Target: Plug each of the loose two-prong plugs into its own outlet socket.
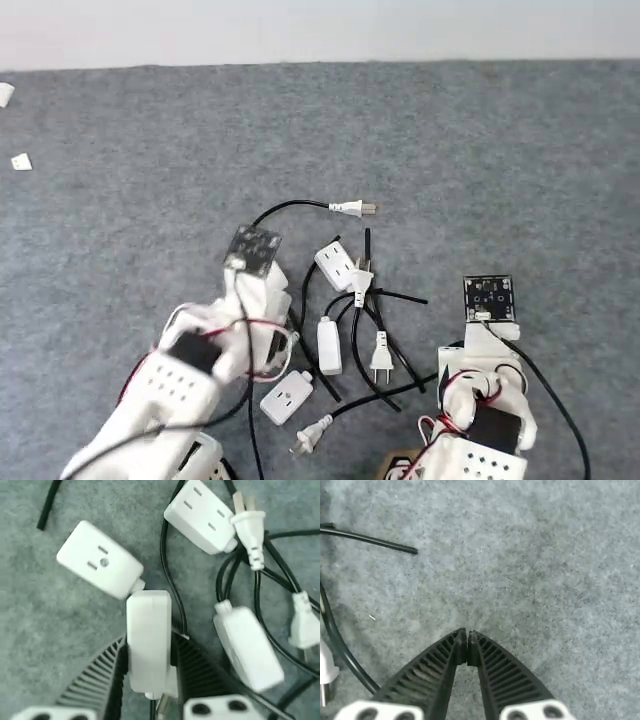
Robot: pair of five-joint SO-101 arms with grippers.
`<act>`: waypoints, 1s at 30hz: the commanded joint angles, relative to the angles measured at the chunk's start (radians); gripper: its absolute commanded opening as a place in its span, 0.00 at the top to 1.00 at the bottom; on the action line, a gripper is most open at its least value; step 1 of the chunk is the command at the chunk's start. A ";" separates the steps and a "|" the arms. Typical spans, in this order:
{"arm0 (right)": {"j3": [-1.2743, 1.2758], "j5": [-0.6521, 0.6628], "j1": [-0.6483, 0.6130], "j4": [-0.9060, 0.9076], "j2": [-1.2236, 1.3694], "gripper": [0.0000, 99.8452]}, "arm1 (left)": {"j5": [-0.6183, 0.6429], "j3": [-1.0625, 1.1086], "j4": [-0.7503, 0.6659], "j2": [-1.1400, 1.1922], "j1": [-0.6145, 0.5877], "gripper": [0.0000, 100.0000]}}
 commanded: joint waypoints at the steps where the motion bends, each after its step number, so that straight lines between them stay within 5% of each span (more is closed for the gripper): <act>1: 0.006 0.012 0.007 -0.004 -0.002 0.99 | -0.006 0.036 0.028 -0.261 -0.226 0.99; 5: -0.014 0.048 -0.044 -0.027 -0.002 0.99 | -0.032 0.082 0.091 -0.451 -0.485 0.99; 9: -0.023 0.388 -0.096 -0.114 -0.002 0.99 | -0.052 0.143 0.130 -0.528 -0.592 0.99; 15: -0.035 0.634 -0.357 -0.036 0.001 0.99 | -0.124 0.211 0.126 -0.532 -0.766 0.99; 19: -0.078 0.743 -0.575 0.091 0.010 0.99 | -0.170 0.239 0.118 -0.539 -0.787 0.99; 26: -0.230 0.953 -0.639 0.185 0.183 0.75 | -0.169 0.277 0.021 -0.539 -0.749 0.99; 30: -0.439 0.918 -0.723 0.239 0.437 0.77 | -0.169 0.277 0.020 -0.539 -0.740 0.99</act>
